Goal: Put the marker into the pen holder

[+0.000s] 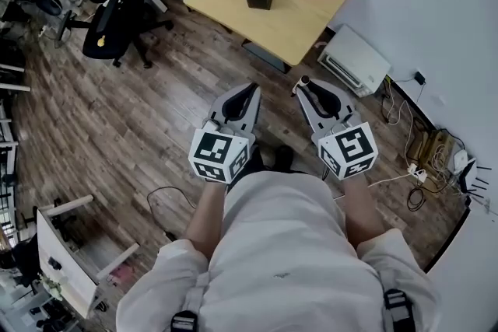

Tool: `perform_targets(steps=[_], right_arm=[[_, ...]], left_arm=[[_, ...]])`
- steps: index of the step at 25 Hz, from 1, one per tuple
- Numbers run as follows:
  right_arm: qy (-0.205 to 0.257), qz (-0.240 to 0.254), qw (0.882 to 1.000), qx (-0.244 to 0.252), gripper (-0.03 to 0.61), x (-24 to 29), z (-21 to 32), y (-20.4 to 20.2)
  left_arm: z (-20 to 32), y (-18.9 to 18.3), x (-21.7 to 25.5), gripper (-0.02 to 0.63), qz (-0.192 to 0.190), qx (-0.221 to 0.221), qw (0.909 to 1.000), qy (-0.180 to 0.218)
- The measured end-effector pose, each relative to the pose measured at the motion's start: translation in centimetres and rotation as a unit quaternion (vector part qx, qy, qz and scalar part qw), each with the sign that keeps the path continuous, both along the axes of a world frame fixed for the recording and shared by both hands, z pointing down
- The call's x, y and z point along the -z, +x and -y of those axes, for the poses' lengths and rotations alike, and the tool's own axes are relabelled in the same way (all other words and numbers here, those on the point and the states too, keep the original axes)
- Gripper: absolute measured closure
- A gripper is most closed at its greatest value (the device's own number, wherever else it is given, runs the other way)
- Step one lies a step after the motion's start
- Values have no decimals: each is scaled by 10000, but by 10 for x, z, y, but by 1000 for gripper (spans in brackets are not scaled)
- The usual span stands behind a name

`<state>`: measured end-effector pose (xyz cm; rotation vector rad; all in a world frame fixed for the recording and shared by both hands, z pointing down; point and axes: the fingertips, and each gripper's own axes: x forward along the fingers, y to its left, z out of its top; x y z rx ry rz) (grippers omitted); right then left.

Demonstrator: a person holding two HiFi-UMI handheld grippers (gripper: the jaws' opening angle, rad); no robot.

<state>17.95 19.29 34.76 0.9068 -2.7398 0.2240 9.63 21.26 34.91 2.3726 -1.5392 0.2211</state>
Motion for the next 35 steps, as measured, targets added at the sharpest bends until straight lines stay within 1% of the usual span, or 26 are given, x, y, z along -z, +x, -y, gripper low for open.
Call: perform_targets(steps=[4,9,15,24,30,35], right_arm=[[-63,-33,9999,-105,511,-1,11,-14],[-97,-44,9993,-359,511,0,30,-33],[-139,24,9983,-557,511,1,53,-64],[-172,-1,9957,-915,511,0,86,-113],[-211,-82,9935,-1119,511,-7,99,-142],[-271,-111,9916,-1257,512,-11,108,-159]], left_arm=[[14,-13,-1,601,-4,-158,9999,-22],[37,-31,-1,601,-15,-462,9989,-53],[64,-57,1,601,-73,-785,9969,-8],[100,-108,5,601,-84,-1063,9943,15],[111,-138,2,601,-99,-1245,9922,25],[122,-158,-1,601,-121,-1281,9917,-4]])
